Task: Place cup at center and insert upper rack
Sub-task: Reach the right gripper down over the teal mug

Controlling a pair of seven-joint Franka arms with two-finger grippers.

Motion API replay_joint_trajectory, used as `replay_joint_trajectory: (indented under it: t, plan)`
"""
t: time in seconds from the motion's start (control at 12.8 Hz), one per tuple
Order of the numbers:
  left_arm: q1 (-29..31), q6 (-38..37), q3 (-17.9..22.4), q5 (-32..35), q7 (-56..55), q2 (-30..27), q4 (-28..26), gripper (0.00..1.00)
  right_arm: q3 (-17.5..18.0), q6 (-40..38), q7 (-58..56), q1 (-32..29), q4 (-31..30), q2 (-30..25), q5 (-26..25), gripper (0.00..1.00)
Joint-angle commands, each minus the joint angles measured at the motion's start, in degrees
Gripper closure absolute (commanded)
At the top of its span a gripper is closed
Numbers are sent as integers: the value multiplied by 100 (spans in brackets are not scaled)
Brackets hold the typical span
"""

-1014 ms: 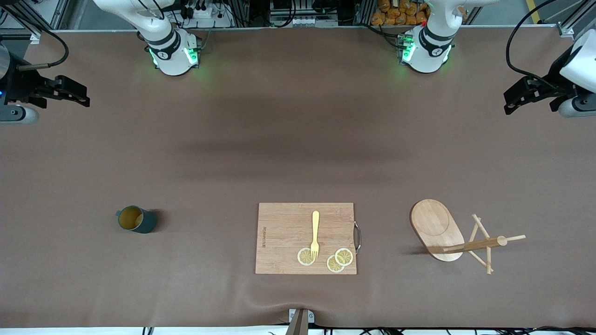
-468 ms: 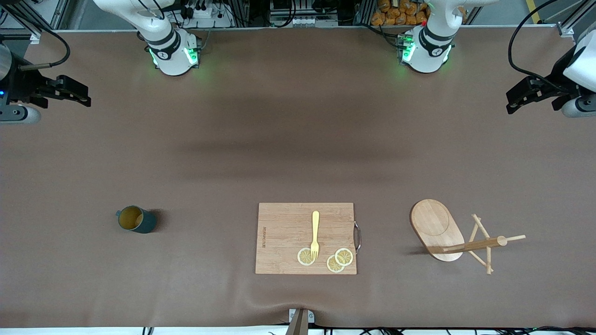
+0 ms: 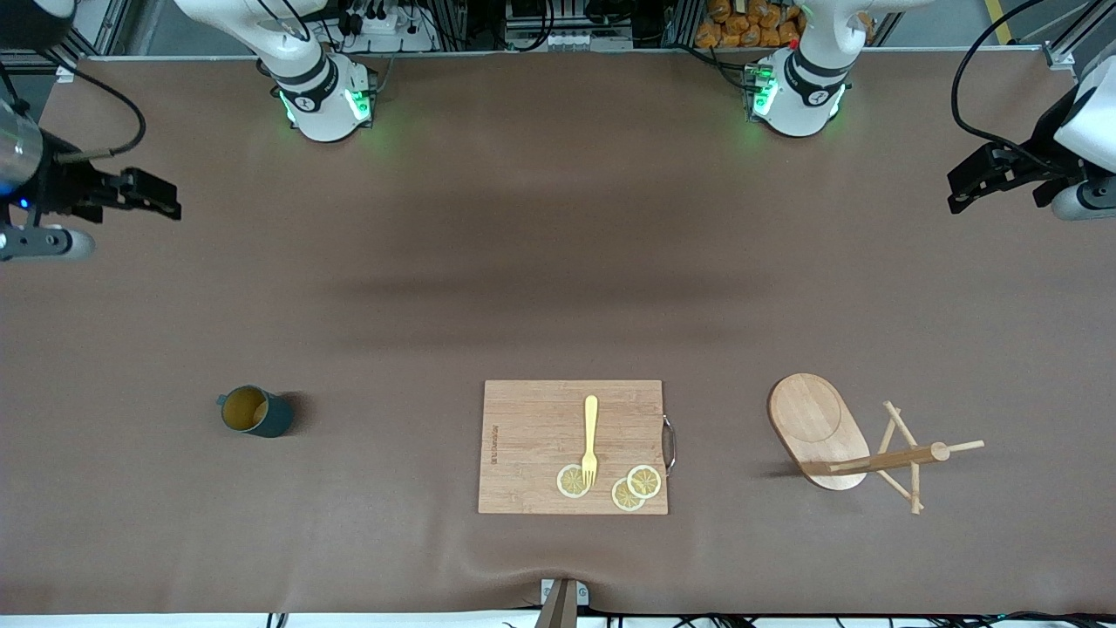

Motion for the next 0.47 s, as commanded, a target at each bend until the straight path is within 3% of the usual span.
replay_joint_trajectory:
  t: [0.0,0.39]
  plan:
    - [17,-66,-15,-61,-98,13,59,0,11,322,78,59,70,364,-23,0]
    - [17,-57,-15,-61,-89,22,59,0,11,745,8,103,88,1304,-23,0]
